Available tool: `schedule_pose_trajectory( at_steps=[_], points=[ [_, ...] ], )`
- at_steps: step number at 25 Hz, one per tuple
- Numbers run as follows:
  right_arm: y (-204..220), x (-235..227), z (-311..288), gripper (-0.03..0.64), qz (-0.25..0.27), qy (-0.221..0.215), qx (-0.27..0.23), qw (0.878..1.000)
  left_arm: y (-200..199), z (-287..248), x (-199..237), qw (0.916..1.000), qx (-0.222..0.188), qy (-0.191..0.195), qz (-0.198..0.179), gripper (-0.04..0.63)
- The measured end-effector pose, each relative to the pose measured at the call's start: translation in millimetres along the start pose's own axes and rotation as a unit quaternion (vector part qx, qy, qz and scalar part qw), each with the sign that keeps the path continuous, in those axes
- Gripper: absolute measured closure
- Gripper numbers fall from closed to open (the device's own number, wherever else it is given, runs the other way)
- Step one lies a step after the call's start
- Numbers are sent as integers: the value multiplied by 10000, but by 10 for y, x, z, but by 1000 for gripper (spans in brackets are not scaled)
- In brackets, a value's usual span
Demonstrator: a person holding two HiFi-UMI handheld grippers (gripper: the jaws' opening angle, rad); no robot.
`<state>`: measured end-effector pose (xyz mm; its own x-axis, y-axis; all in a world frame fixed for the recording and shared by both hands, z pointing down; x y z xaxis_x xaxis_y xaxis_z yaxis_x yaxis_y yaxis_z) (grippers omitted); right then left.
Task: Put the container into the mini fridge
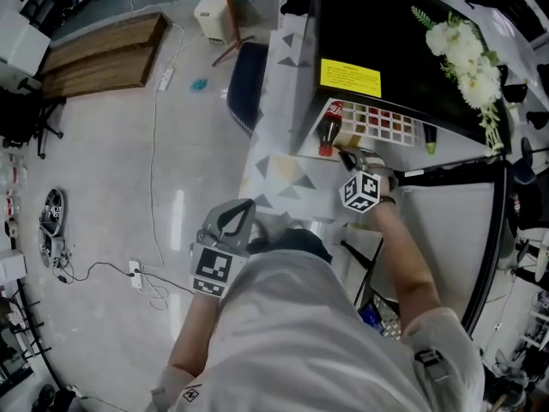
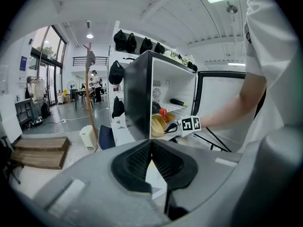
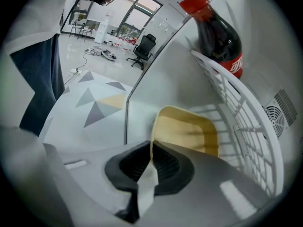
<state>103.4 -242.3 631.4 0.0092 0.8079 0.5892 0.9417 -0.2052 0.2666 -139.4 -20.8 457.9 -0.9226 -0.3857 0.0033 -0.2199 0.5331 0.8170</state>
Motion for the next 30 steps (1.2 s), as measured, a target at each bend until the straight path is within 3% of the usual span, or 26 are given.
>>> schedule_pose_trajectory(
  at_steps=[15, 30],
  points=[
    [59, -84, -81, 583, 64, 147, -35, 9999, 4, -4, -70, 9999, 31, -118, 52, 586],
    [27, -99, -18, 532, -235, 263, 6, 9994, 42, 19, -52, 9999, 46, -116, 63, 586]
  ],
)
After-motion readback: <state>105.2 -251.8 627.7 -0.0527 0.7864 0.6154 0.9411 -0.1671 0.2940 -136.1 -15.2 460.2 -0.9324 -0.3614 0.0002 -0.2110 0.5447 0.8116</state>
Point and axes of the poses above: the fingertips, and each gripper's own axes: z backward along the fingers, x to its left, y out of its underside, the point moved 8 cm from there along z, backward along the fingers, and after that the axes turned 8 degrees about x, right-handed, at the moved point
